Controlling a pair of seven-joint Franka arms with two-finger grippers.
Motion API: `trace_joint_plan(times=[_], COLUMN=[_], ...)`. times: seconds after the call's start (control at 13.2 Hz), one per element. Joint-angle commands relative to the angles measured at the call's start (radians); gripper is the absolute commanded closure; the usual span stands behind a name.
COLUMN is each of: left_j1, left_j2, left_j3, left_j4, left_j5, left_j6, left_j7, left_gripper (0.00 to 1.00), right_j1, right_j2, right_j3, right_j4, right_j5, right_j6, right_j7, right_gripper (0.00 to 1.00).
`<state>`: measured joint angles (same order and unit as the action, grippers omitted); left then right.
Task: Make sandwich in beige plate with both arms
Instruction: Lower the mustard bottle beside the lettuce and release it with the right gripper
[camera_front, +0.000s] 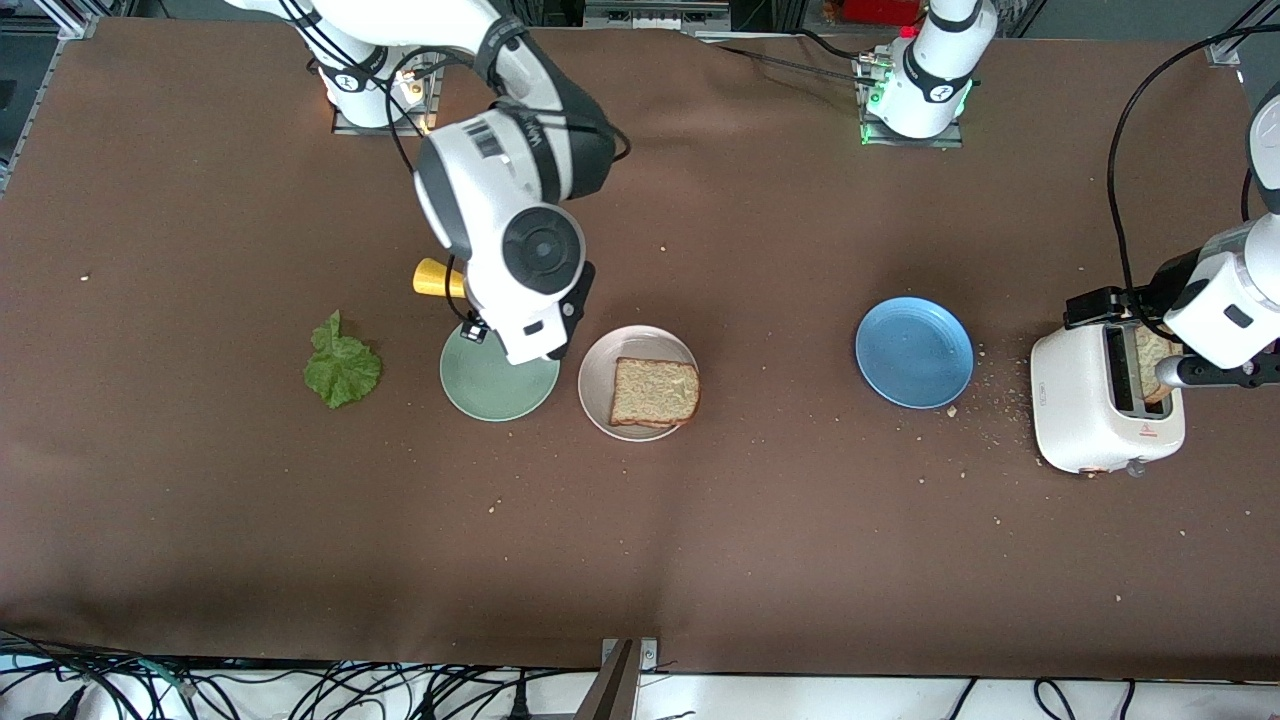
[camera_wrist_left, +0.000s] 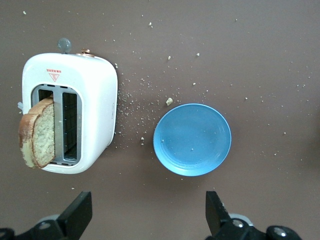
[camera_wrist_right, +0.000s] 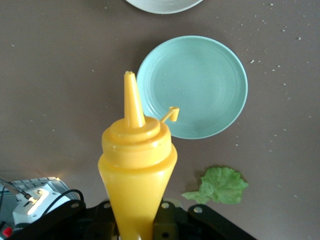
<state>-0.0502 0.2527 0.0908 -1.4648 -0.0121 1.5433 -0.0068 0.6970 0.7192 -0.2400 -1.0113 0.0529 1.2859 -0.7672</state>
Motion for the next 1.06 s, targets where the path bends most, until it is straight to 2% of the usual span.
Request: trace_joint_plan(times=[0.0, 0.08, 0.23, 0.53, 0.61, 0.76, 0.99], left_j1=[0.046, 0.035, 0.032, 0.018, 0.016, 0.013, 0.01], left_j2=[-0.007, -0.007, -0.007, -0.009, -0.009, -0.01, -0.012], left_j3=[-0.046, -0.045, -0.045, -0.039, -0.04, -0.045, -0.043], left_j4=[0.011, 0.011, 0.011, 0.012, 0.012, 0.018, 0.035], left_j5=[0.017, 0.018, 0.024, 0.021, 0.021, 0.032, 0.03], left_j6=[0.003, 0.009, 0.018, 0.018, 0.017, 0.018, 0.02], left_j7=[0.016, 0.018, 0.018, 0.011, 0.004, 0.01, 0.011], left_gripper=[0.0, 0.0, 0.0, 0.0, 0.0, 0.0, 0.0], right_j1=[-0.155, -0.204, -0.284, -0.411, -0.438, -0.488, -0.554], right_j2=[-0.015, -0.015, -0.012, -0.01, -0.009, -0.009, -0.012], right_j3=[0.017, 0.019, 0.019, 0.021, 0.022, 0.021, 0.021], right_j4=[-0.003, -0.003, -0.013, -0.09, -0.119, -0.17, -0.266], right_j5=[0.195, 0.261, 0.339, 0.507, 0.531, 0.657, 0.757], right_j6=[-0.01, -0.011, -0.013, -0.013, -0.016, -0.016, -0.033], right_j7=[-0.102, -0.137, -0.248, -0.455, -0.553, -0.751, -1.016], right_gripper=[1.0, 1.0, 1.0, 1.0, 1.0, 1.0, 1.0])
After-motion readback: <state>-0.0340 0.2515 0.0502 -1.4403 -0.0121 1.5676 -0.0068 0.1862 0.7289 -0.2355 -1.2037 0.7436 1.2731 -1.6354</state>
